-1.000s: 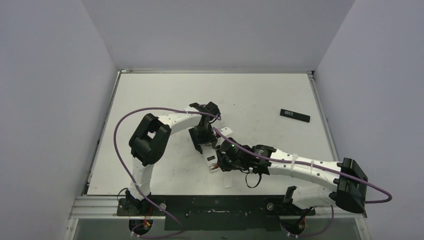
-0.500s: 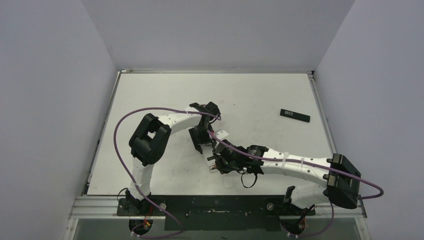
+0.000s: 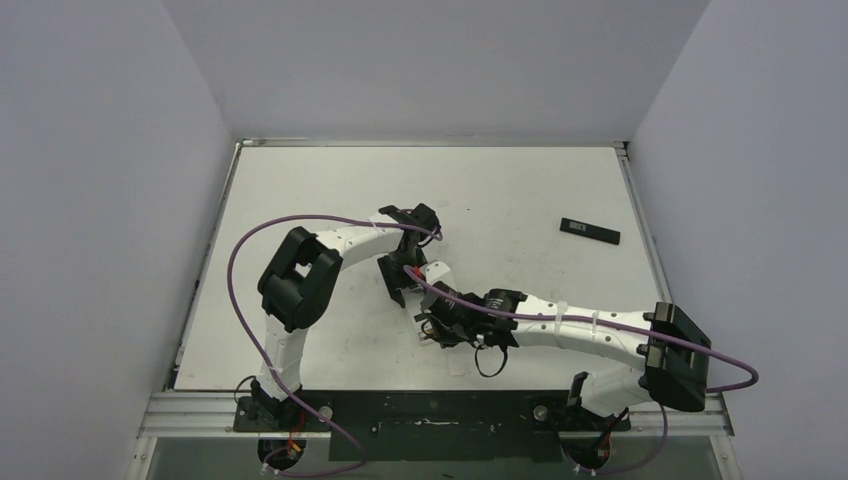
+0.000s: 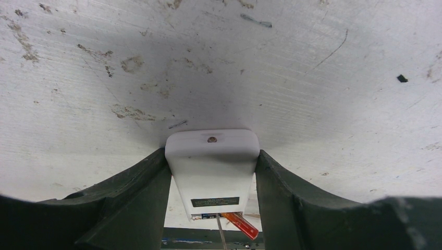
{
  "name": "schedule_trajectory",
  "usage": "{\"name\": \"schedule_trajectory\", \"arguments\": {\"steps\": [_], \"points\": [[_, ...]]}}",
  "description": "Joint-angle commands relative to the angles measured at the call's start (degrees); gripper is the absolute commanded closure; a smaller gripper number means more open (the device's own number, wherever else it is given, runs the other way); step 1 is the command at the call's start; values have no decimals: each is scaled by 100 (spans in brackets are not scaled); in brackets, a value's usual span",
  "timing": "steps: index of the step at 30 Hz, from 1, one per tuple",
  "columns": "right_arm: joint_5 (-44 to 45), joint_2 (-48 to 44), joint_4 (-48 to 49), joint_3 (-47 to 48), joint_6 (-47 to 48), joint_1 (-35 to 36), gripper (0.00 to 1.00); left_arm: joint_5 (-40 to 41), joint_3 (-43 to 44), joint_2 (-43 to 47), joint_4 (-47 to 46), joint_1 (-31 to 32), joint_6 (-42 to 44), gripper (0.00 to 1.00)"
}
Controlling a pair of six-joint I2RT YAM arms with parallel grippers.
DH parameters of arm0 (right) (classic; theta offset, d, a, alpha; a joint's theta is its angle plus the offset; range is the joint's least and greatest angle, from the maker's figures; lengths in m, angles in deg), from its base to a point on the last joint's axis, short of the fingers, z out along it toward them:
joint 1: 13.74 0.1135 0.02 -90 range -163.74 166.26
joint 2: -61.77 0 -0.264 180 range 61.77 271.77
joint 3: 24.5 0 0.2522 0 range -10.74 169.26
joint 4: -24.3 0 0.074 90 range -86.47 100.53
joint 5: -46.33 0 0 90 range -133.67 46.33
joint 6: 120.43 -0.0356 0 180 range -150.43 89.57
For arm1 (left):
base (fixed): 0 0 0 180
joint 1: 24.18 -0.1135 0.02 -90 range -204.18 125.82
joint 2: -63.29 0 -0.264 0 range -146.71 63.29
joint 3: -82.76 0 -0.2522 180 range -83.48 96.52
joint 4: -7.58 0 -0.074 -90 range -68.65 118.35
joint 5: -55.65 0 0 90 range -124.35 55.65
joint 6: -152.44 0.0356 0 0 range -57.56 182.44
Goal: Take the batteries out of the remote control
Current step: Unload the battery from the remote control.
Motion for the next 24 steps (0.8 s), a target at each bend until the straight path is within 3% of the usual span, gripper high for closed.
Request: {"name": "schedule_trajectory", "arguments": {"steps": [1, 24], "points": [[372, -26, -416, 326, 146, 52, 95, 204, -156, -94, -322, -24, -77, 100], [842, -484, -507, 292, -51, 32, 95, 204, -174, -97, -332, -24, -77, 100]]}}
